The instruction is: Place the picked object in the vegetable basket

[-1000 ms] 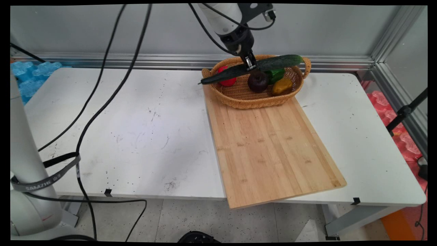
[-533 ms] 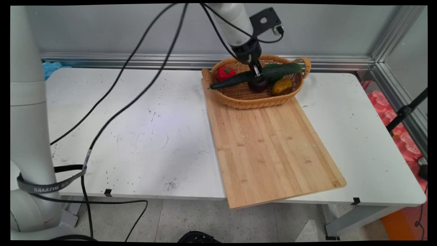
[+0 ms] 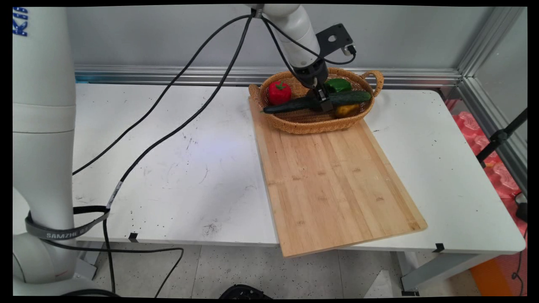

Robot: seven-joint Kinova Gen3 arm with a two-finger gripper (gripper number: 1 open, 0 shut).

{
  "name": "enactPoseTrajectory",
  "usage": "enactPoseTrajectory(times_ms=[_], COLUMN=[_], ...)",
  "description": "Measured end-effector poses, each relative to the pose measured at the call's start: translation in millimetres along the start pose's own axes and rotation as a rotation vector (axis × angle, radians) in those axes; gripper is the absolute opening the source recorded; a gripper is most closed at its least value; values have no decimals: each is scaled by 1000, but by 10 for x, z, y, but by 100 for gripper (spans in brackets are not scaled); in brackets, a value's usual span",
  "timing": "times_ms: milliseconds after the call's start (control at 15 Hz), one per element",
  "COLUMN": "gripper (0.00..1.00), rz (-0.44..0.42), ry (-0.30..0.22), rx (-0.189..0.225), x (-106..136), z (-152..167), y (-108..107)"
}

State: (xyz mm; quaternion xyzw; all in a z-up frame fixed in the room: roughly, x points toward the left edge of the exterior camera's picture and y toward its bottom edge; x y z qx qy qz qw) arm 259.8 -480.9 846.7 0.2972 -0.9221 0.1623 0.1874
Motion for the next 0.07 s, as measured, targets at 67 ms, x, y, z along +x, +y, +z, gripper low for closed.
enactPoseTrajectory(times_ms=[67], gripper=[100], rz=[1], ry=[3], rx=[-1], x=[6], z=[5], y=[2])
